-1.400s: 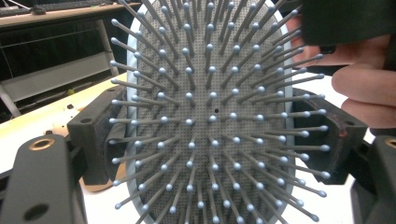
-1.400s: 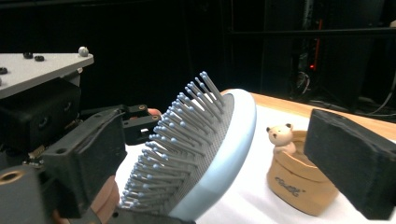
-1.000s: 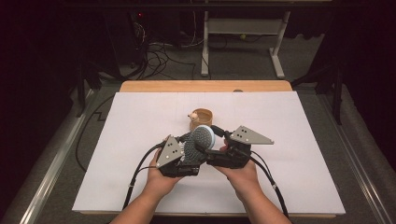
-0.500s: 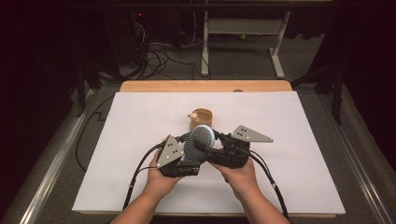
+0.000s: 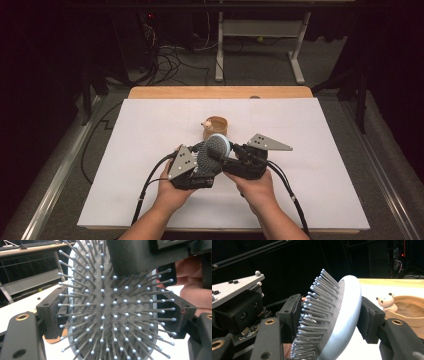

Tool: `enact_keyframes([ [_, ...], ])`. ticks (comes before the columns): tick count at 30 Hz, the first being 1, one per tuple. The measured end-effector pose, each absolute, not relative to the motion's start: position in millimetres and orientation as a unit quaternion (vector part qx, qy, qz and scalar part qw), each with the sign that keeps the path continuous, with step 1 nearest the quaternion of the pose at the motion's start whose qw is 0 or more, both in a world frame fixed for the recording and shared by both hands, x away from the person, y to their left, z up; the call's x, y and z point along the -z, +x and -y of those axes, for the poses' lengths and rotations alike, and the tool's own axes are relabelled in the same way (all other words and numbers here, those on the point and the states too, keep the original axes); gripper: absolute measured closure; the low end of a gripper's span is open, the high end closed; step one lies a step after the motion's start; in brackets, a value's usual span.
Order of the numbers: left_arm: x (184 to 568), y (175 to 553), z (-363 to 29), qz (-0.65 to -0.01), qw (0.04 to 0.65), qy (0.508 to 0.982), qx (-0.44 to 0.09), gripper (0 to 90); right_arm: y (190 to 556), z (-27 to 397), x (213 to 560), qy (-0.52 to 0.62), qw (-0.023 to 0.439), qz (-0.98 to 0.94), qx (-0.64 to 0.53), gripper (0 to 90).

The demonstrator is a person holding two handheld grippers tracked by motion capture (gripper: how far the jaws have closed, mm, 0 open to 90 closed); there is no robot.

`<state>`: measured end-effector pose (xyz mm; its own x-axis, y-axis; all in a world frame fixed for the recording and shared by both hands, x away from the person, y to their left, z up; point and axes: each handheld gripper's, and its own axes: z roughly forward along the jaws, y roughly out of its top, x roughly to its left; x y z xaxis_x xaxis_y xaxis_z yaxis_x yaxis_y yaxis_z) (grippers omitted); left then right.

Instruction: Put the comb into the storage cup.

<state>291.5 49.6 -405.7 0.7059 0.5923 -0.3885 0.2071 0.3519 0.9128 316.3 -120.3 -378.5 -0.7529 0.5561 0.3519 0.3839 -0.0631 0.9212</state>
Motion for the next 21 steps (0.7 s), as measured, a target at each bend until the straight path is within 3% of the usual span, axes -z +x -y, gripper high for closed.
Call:
enact_keyframes([
  [21,405.7,291.7,-48.2,-0.362,0.736,0.555,-0.14,20.7,314.6,118.4,373.7,0.378,0.07,-0.67,-0.634,55.9],
])
